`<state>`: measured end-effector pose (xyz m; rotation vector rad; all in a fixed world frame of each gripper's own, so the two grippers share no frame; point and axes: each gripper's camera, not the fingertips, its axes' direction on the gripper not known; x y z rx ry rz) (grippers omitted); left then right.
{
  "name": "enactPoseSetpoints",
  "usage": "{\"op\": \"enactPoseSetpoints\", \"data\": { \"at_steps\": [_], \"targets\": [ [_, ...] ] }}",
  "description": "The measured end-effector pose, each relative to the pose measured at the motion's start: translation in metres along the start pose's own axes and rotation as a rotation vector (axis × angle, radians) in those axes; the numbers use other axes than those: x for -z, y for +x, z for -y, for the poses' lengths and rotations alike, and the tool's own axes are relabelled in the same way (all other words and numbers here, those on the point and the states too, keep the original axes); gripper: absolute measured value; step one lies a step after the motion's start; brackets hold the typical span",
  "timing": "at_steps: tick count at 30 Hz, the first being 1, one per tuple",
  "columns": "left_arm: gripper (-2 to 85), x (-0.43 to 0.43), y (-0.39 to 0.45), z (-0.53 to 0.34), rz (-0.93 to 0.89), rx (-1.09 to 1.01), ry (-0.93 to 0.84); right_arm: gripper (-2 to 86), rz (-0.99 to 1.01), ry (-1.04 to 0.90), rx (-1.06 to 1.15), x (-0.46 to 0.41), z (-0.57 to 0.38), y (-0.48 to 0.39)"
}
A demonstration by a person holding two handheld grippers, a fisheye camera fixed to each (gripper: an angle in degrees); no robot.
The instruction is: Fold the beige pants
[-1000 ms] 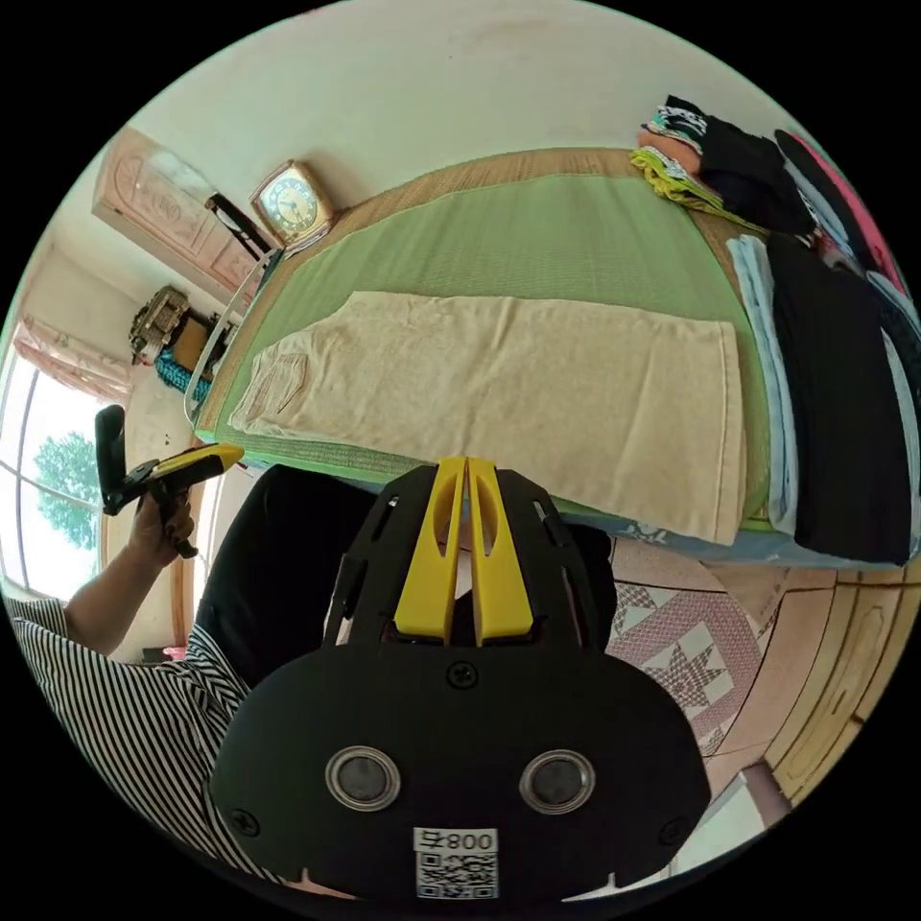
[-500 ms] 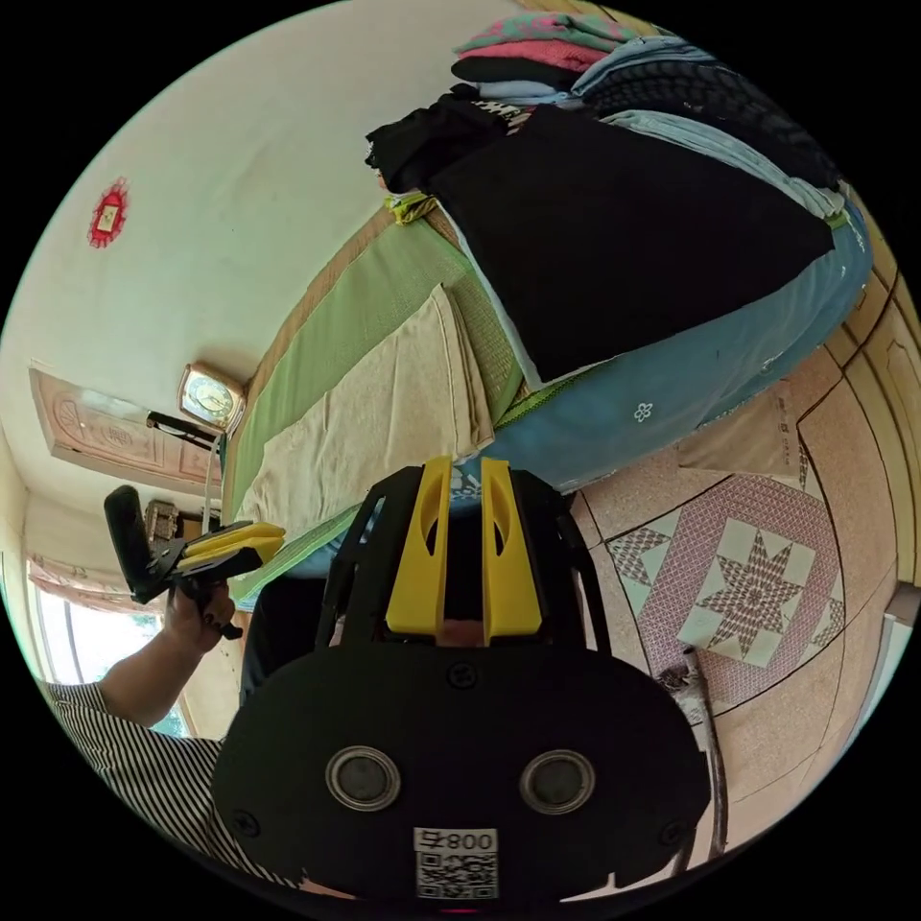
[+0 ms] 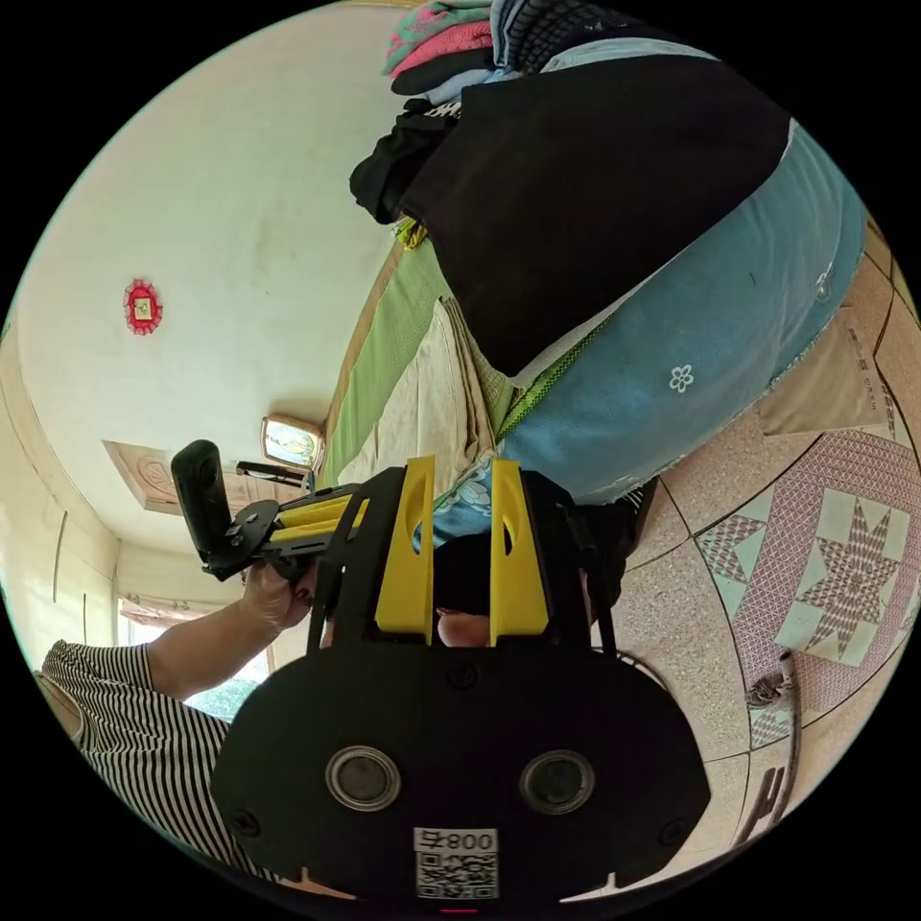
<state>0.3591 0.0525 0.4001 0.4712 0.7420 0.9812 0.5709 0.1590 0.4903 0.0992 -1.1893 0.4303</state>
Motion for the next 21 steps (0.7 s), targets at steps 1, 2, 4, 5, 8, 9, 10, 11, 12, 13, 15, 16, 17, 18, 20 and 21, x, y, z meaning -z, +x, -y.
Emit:
{"op": "enactPoseSetpoints", "data": {
  "at_steps": [1,2,4,5,8,9,10,11,12,13,15,16,17,18,20,21],
  "targets": [
    [6.3,-0.015,-0.004,0.001,-0.003,0.001,-0.008,9.2,0.015,0.008,-0.007,0.003,-0.002,0.003],
    [6.2,-0.022,-0.007,0.002,-0.004,0.001,-0.01,9.0,0.027,0.014,-0.021,0.006,-0.003,0.008],
    [6.1,-0.049,-0.015,0.003,-0.009,0.002,-0.015,8.7,0.033,0.019,-0.033,0.009,-0.001,0.014],
    [6.1,-0.055,-0.017,0.003,-0.011,0.003,-0.015,8.3,0.029,0.013,-0.041,0.009,0.0,0.018],
    [5.8,-0.083,-0.03,0.003,-0.025,0.011,-0.01,7.4,0.027,0.022,-0.029,0.011,0.003,0.018],
    [5.6,-0.093,-0.036,0.003,-0.036,0.018,-0.007,7.2,0.019,0.023,-0.026,0.011,0.003,0.017],
    [5.4,-0.103,-0.041,0.003,-0.046,0.024,-0.006,6.9,0.007,0.023,-0.024,0.01,0.003,0.016],
    [5.3,-0.108,-0.044,0.003,-0.049,0.026,-0.006,6.7,-0.005,0.025,-0.028,0.009,0.003,0.015],
    [5.2,-0.117,-0.049,0.003,-0.056,0.03,-0.005,6.6,-0.014,0.024,-0.027,0.009,0.003,0.015],
    [5.0,-0.126,-0.055,0.003,-0.065,0.033,-0.003,6.3,-0.032,0.024,-0.018,0.009,0.001,0.013],
    [4.9,-0.137,-0.062,0.003,-0.077,0.036,0.005,5.9,-0.052,0.03,-0.014,0.009,-0.002,0.01],
    [4.8,-0.143,-0.067,0.003,-0.083,0.04,0.015,5.6,-0.072,0.032,-0.007,0.009,-0.004,0.007],
    [4.8,-0.145,-0.069,0.002,-0.085,0.041,0.022,5.4,-0.101,0.032,0.005,0.008,-0.007,0.002],
    [4.7,-0.149,-0.074,0.002,-0.093,0.044,0.035,5.2,-0.117,0.03,0.013,0.007,-0.008,-0.001],
    [4.6,-0.155,-0.083,0.002,-0.1,0.052,0.054,4.9,-0.179,0.034,0.057,0.005,-0.013,-0.012],
    [4.5,-0.157,-0.089,0.002,-0.108,0.059,0.072,4.8,-0.197,0.035,0.068,0.004,-0.015,-0.015]
  ]
}}
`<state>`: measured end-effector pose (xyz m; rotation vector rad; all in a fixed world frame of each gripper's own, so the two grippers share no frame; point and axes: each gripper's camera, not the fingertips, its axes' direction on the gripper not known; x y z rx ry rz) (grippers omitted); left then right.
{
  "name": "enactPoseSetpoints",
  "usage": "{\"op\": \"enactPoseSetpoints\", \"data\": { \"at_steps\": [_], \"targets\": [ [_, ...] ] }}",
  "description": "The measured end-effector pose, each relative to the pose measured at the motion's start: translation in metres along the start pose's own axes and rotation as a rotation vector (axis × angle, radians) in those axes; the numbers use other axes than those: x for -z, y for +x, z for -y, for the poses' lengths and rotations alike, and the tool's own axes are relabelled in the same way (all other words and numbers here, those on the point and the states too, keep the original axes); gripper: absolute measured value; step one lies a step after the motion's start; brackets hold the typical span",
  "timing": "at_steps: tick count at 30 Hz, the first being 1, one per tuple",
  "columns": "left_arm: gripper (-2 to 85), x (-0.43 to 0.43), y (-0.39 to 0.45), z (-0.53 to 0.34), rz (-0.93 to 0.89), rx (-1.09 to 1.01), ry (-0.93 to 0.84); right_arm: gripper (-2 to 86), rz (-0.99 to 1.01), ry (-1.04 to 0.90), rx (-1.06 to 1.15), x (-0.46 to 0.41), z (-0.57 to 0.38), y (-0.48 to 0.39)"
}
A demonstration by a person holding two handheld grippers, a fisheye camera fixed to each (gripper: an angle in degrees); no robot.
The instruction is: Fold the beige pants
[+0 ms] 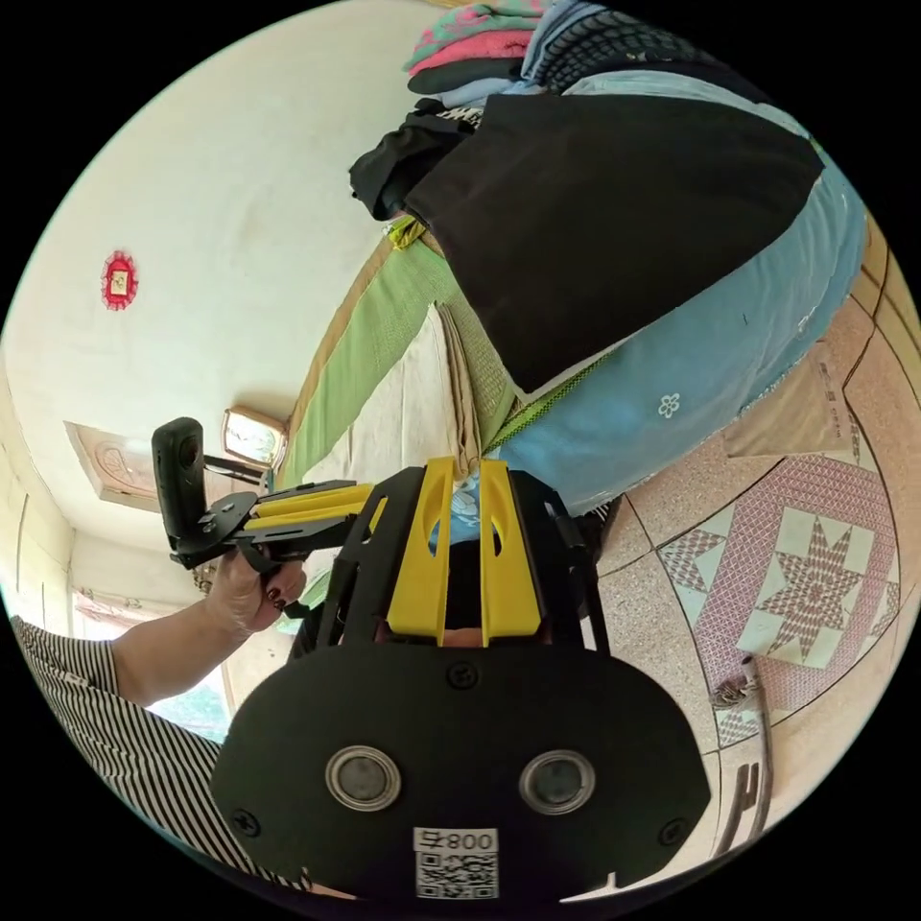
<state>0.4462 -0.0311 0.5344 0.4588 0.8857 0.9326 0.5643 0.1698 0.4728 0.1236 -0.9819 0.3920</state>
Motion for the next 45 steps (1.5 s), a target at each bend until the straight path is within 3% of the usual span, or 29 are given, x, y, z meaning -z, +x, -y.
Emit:
{"op": "enactPoseSetpoints", "data": {
  "at_steps": [10,18,34,45],
  "targets": [
    [5.6,-0.012,-0.074,0.028,-0.056,0.098,0.121,3.7,-0.113,0.031,0.189,-0.01,-0.027,-0.037],
    [9.4,-0.038,-0.122,0.099,-0.081,0.202,0.1,3.6,-0.117,0.021,0.264,-0.028,-0.047,-0.044],
    [7.3,-0.062,-0.113,0.163,0.346,0.154,-0.094,3.3,-0.143,-0.025,0.391,-0.065,-0.079,-0.052],
    [2.8,0.016,-0.148,0.161,0.183,0.239,-0.031,3.3,-0.086,-0.052,0.37,-0.077,-0.087,-0.037]
  ]
}}
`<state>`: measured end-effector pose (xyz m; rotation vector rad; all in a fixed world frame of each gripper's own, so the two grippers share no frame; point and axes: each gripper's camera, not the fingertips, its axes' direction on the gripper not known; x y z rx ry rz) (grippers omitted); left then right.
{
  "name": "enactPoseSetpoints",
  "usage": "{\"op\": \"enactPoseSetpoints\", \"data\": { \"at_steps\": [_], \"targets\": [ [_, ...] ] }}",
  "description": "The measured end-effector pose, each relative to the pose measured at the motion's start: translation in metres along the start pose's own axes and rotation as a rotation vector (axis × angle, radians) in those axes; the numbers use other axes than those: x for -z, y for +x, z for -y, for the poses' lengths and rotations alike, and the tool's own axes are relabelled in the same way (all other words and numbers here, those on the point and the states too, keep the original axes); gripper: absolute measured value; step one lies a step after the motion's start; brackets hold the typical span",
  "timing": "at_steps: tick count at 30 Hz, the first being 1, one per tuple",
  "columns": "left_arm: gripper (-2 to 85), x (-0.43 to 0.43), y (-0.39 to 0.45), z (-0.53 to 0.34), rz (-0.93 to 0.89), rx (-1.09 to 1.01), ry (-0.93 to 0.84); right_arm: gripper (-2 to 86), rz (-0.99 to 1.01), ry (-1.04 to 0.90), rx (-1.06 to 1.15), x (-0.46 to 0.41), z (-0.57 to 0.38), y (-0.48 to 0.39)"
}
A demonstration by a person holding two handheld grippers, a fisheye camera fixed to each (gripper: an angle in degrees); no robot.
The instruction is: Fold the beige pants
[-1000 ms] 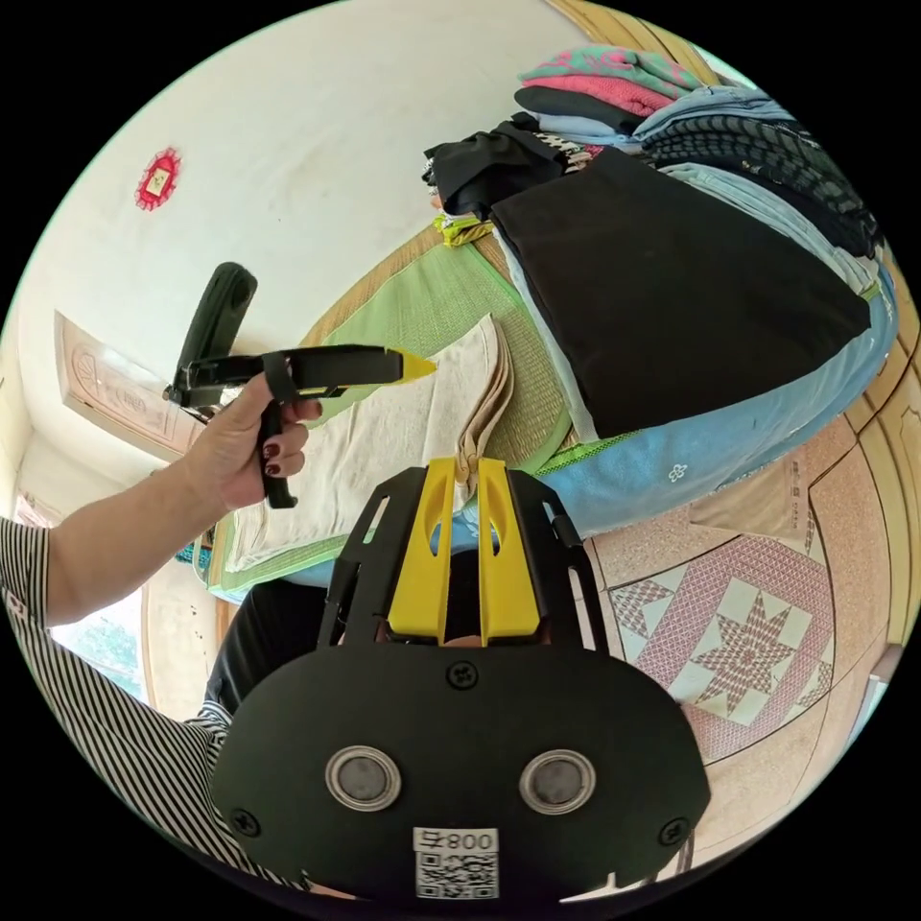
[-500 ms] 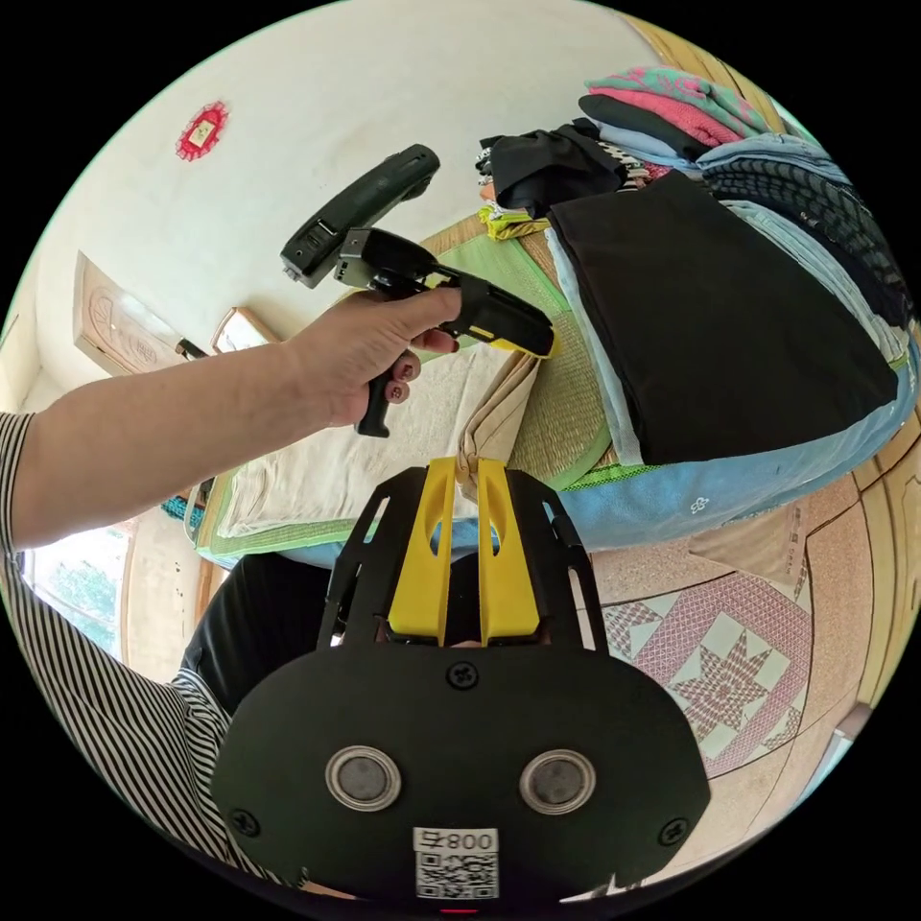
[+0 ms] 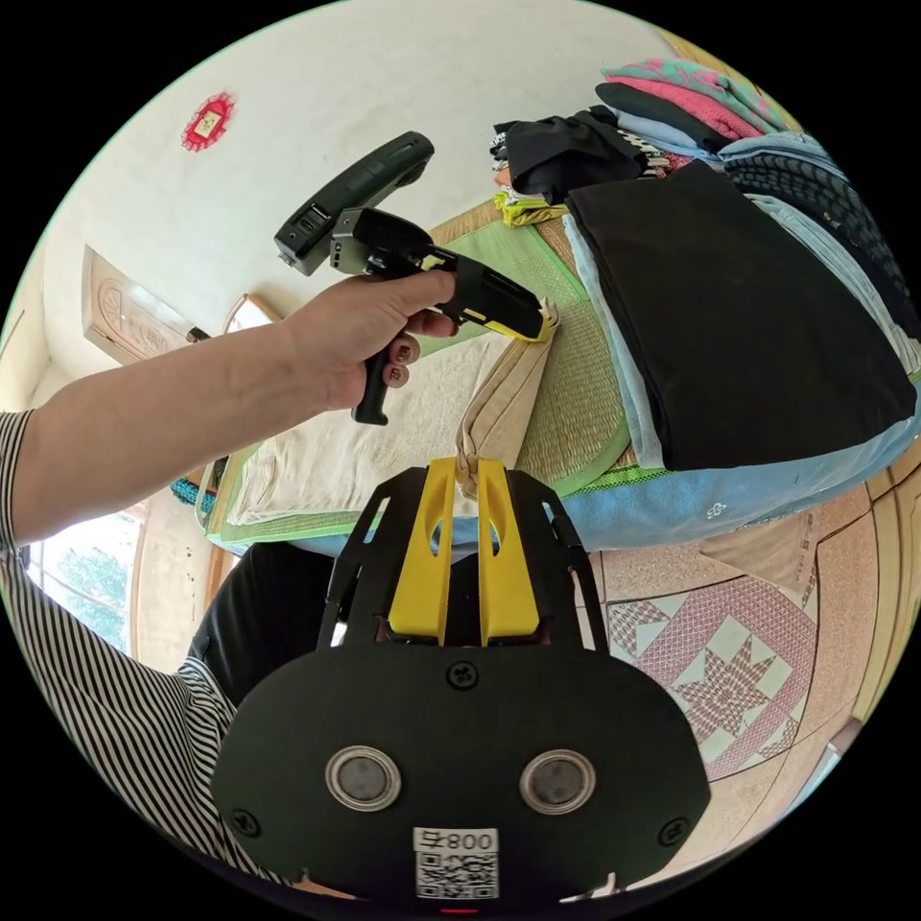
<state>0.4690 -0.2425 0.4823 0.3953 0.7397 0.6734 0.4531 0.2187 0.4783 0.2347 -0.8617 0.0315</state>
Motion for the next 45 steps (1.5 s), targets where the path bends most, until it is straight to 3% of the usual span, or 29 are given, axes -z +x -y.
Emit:
{"op": "enactPoseSetpoints", "data": {
  "at_steps": [14,28,45],
  "targets": [
    [2.2,0.174,-0.075,-0.031,-0.189,0.056,0.123,3.0,0.062,0.026,0.094,0.008,-0.001,-0.032],
    [2.1,0.4,-0.243,-0.186,-0.26,0.258,0.303,3.2,0.215,-0.077,0.403,-0.032,0.028,-0.154],
    [2.3,0.502,-0.37,-0.293,-0.356,0.481,0.28,2.7,0.28,-0.403,0.508,-0.149,0.072,-0.238]
  ]
}}
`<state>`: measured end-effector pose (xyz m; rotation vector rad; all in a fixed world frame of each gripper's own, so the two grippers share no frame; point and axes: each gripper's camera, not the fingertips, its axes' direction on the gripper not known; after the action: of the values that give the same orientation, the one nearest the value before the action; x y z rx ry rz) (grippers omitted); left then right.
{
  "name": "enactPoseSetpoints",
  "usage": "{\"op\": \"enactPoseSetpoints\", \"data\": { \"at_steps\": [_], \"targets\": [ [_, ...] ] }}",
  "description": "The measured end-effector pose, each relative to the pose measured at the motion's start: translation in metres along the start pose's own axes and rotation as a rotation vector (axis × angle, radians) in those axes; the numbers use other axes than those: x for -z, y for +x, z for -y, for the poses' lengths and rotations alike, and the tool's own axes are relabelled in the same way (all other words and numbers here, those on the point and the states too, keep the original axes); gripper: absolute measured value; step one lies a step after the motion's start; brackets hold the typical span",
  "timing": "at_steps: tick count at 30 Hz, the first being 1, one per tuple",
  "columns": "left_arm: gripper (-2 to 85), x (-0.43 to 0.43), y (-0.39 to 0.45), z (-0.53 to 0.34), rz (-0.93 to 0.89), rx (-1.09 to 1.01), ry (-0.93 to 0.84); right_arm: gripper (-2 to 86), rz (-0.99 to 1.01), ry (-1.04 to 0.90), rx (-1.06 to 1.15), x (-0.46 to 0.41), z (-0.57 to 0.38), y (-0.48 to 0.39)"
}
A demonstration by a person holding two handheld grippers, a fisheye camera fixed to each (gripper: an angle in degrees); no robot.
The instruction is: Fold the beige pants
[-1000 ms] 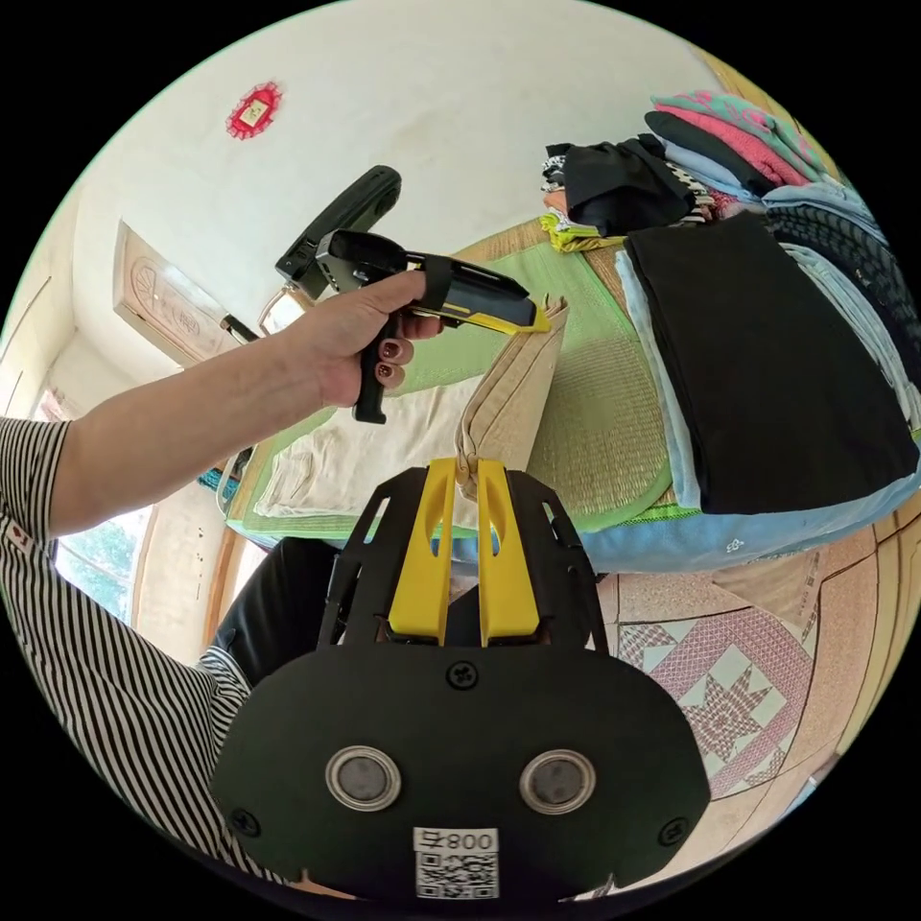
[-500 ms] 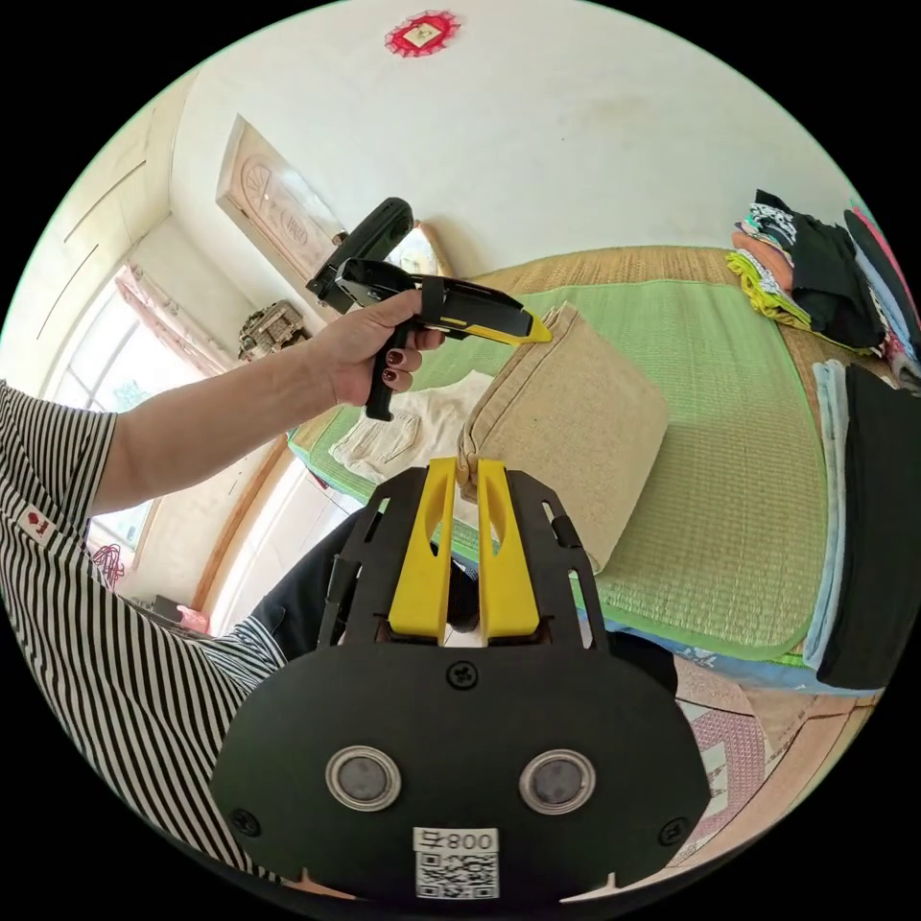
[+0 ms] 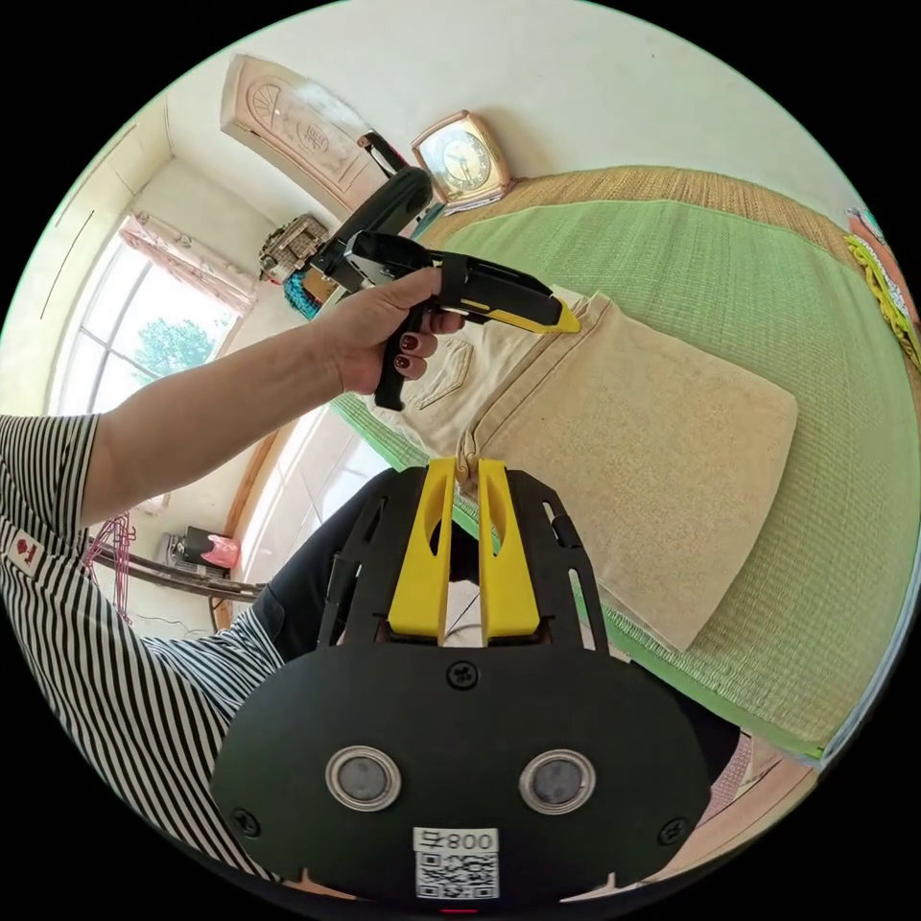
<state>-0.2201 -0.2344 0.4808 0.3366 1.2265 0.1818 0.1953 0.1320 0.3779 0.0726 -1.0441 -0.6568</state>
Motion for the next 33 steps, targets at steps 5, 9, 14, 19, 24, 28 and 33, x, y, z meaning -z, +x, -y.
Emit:
{"op": "enactPoseSetpoints", "data": {
  "at_steps": [5,9,14,19,24,28,33],
  "targets": [
    [2.5,0.028,-0.003,0.002,-0.01,0.004,0.001,3.4,0.018,-0.064,-0.007,-0.014,0.028,0.01],
    [2.6,0.047,0.001,0.0,0.003,0.013,0.0,4.1,0.042,-0.09,-0.029,-0.02,0.041,0.019],
    [2.6,0.072,0.008,-0.009,0.032,0.026,0.024,6.0,0.11,-0.108,-0.059,-0.02,0.059,0.027],
    [1.3,0.114,0.03,-0.029,0.074,0.038,0.136,6.2,0.151,-0.11,-0.084,-0.016,0.074,0.031],
    [0.4,0.105,0.073,-0.05,0.013,-0.064,0.063,5.2,0.202,-0.092,-0.114,-0.004,0.085,0.031],
    [0.2,0.088,0.09,-0.066,0.159,-0.102,0.016,2.3,0.233,-0.078,-0.086,0.019,0.092,0.02],
    [0.1,0.107,0.108,-0.086,0.089,-0.097,0.066,0.5,0.116,-0.002,-0.093,0.073,0.089,0.021]
  ]
}}
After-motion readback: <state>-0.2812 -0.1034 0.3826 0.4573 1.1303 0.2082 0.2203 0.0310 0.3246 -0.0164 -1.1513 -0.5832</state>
